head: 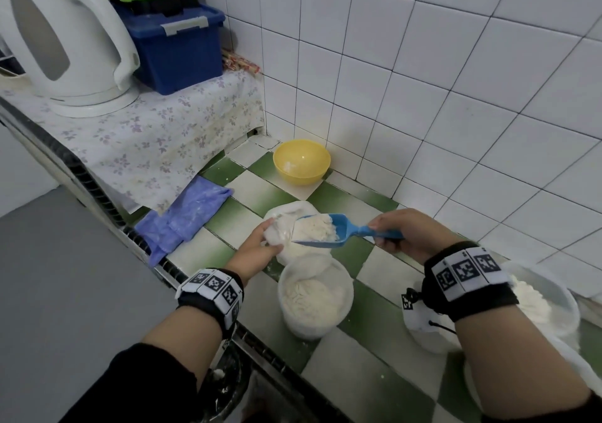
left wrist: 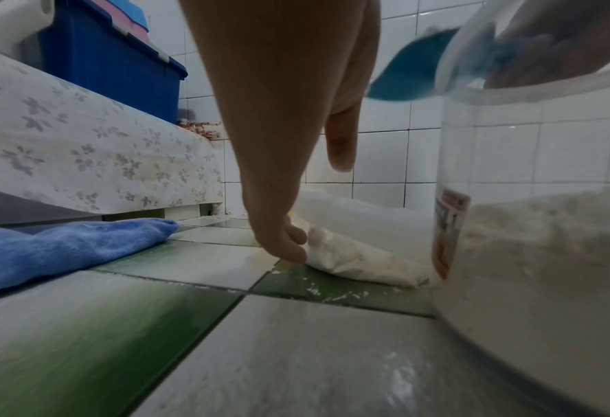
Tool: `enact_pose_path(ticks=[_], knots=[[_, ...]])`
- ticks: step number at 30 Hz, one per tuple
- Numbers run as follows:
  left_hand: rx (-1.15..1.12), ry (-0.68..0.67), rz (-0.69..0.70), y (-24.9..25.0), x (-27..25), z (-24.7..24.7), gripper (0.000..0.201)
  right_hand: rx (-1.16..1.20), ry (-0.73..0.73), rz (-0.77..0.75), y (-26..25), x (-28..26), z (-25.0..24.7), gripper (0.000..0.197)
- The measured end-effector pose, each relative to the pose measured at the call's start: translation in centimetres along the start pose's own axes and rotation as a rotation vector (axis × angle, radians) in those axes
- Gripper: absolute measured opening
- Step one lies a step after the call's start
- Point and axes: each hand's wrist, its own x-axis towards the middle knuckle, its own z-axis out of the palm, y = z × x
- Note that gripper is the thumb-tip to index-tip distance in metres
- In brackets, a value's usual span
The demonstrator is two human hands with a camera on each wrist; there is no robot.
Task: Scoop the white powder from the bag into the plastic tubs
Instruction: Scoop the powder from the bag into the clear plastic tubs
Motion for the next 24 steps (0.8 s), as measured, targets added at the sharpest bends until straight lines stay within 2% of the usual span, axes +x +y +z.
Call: enact_pose_path(ticks=[5,10,14,17,21,24], knots=[[0.007,0.001,-0.017,-0.3,-1.3,0.0,0.067,-0.114,-0.077,-0.048,-0.2,-2.8,-0.3,0.015],[-0.01,-0.001,0.008,-0.1,-2.5,0.5,0.062,-0.384,-0.073,-0.109,0.0,-4.1,0.9,0.013],[-0.025,0.002,-0.025,-0.6,-2.4,0.3,0.065,-0.751,0.033,-0.272,0.1,-4.8,2.7,0.013],[-0.034,0.006,-0.047,-0.7,-2.4,0.2,0.068,-0.937,0.028,-0.411,0.3,-5.2,3.6,0.018],[-0.02,0.003,-0.058,-0.8,-2.4,0.2,0.069,-0.992,0.026,-0.487,0.4,-5.5,3.4,0.019],[-0.016,0.006,-0.066,-0.8,-2.4,0.2,0.07,-1.005,0.02,-0.449,0.1,-5.7,2.9,0.019]])
